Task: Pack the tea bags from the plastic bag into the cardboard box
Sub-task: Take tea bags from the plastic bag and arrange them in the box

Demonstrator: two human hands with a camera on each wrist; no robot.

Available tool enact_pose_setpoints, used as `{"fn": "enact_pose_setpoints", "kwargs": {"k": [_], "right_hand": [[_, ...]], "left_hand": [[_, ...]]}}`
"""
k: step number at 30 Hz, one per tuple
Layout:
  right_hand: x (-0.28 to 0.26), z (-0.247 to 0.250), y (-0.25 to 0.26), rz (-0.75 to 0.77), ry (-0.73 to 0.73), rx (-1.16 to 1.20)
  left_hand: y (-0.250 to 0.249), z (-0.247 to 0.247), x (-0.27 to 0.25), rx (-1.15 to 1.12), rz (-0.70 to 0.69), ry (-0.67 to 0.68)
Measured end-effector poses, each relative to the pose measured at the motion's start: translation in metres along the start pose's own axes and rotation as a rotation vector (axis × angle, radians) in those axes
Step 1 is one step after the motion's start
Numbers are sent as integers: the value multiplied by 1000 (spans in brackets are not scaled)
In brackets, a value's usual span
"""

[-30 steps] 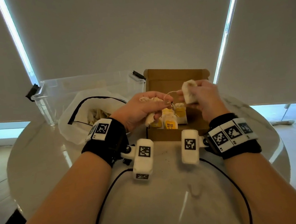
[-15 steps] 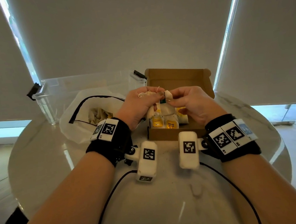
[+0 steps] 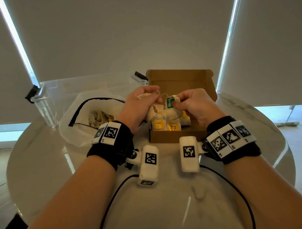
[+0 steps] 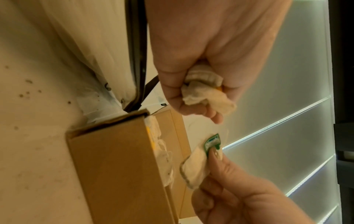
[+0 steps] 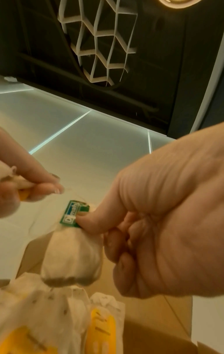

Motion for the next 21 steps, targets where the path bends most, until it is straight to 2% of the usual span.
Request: {"fn": "enact_pose_setpoints", "kwargs": {"k": [3, 6, 9, 13, 16, 21], "right_hand": [[7, 6, -11, -67, -70, -33], [15, 10, -23, -185, -126, -33], [21, 14, -35, -363, -133, -49], [19, 9, -47, -496, 34, -136], [21, 2, -51, -497, 83, -108], [25, -4, -48, -502, 15, 66]], "left_hand": [[0, 10, 4, 10, 1, -135], [7, 20, 8, 120, 45, -224], [16, 19, 10, 306, 102, -174], [29, 25, 16, 608, 179, -101], [32, 28, 18, 784, 210, -89], [31, 26, 16, 810, 220, -61]]}}
Point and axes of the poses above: each hand's wrist, its own x-axis towards the middle knuckle, its own z-axis out of the back of the hand, y = z × x, the point moved 4 cm from there along x, towards the middle knuckle, and after that the axes turned 11 degrees about -x, right-handed, at the moved point
